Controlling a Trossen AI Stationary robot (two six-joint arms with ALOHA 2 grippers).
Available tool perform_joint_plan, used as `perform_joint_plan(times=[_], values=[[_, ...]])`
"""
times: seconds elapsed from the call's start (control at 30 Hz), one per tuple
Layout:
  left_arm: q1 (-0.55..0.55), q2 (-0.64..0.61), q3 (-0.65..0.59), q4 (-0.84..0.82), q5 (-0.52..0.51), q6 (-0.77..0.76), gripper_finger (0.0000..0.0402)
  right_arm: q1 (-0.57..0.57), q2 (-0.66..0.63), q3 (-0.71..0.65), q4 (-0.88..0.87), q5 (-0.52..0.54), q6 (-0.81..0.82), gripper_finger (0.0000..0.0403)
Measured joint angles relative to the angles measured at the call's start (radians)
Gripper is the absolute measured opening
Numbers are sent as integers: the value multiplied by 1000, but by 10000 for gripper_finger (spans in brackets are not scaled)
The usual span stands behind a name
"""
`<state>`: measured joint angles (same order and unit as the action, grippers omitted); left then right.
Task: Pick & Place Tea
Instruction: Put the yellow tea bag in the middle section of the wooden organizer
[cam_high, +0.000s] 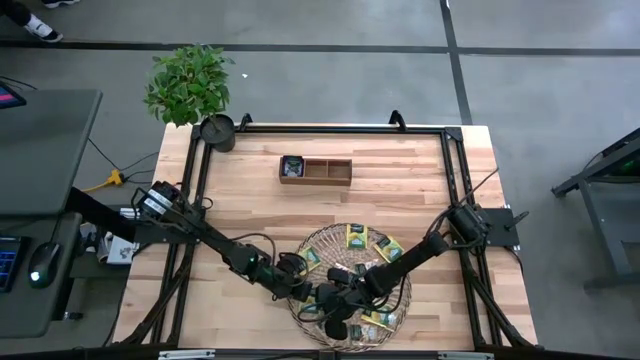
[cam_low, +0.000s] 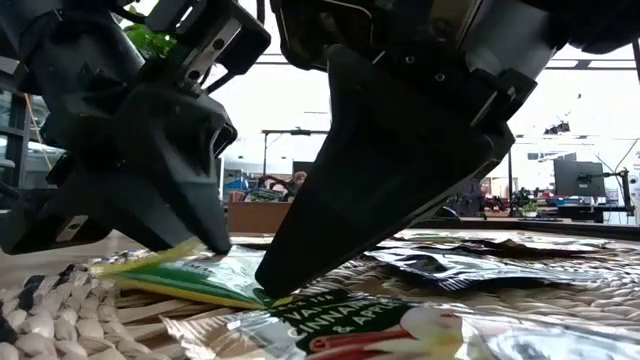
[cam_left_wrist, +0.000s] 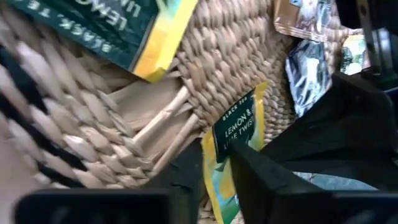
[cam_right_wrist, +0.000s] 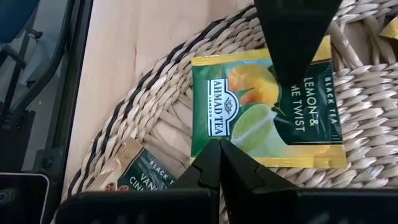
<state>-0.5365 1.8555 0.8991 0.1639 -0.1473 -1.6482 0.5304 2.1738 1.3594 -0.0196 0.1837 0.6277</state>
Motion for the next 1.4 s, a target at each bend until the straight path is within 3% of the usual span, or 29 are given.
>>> perform_joint_plan(times=[0.13, 0.5, 0.73, 1.1, 1.4], values=[[0, 2, -1, -7, -1, 21, 8, 0, 0, 0, 2, -3, -2, 0], [0, 4, -1, 5, -1, 46, 1, 0, -23, -1, -11, -53, -7, 0], [0, 4, -1, 8, -2, 47, 0, 1, -133, -2, -87, -94, -34, 0], [0, -88, -4, 8, -62, 133, 0, 8, -359, -1, -433, -129, -63, 0], [18, -192, -2, 10, -243, 358, 0, 29, -448, 0, -753, -87, -87, 0]])
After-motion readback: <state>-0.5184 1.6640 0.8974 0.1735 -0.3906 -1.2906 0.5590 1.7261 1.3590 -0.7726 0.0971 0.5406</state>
